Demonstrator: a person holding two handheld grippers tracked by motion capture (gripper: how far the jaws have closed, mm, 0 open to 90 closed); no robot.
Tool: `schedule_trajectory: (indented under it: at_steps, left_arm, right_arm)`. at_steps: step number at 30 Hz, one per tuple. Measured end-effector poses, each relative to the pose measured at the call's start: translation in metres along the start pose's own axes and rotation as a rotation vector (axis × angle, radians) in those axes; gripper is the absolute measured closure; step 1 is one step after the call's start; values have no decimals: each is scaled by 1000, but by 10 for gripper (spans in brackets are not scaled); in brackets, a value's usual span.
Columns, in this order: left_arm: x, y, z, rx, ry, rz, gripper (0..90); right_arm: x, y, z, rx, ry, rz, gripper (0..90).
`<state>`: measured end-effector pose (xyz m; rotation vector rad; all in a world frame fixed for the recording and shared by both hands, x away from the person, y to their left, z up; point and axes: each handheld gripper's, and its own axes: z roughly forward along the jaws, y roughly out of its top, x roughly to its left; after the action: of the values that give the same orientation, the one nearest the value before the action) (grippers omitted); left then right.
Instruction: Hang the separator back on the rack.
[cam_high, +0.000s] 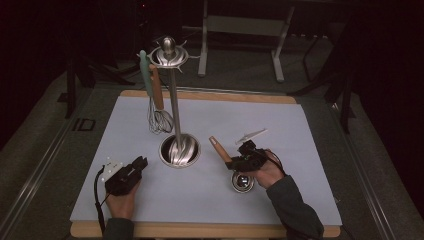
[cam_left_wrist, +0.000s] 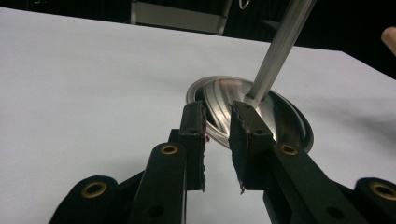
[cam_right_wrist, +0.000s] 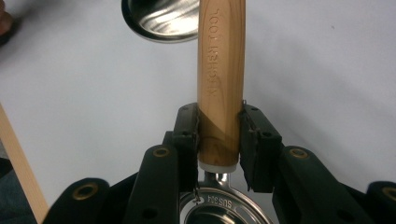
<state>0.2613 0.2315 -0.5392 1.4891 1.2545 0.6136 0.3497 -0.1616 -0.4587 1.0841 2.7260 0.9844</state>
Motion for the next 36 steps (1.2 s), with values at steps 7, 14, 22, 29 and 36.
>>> schedule_trajectory:
  at_steps: [7, 14, 22, 29, 36]
  left_arm:
    - [-2, 0, 2, 14, 3, 15, 745]
    - [-4, 0, 4, 36, 5, 33, 735]
    - [-6, 1, 7, 65, 17, 55, 734]
    - [-4, 2, 7, 82, 29, 32, 733]
    - [-1, 3, 6, 102, 55, 5, 733]
  right_arm:
    - [3, 2, -4, -19, 8, -7, 700]
    - [6, 3, -8, -33, 8, -11, 700]
    - [11, 7, -13, -48, 7, -21, 700]
    - [14, 10, -17, -72, 8, -25, 700]
    - [16, 12, -21, -87, 8, -28, 700]
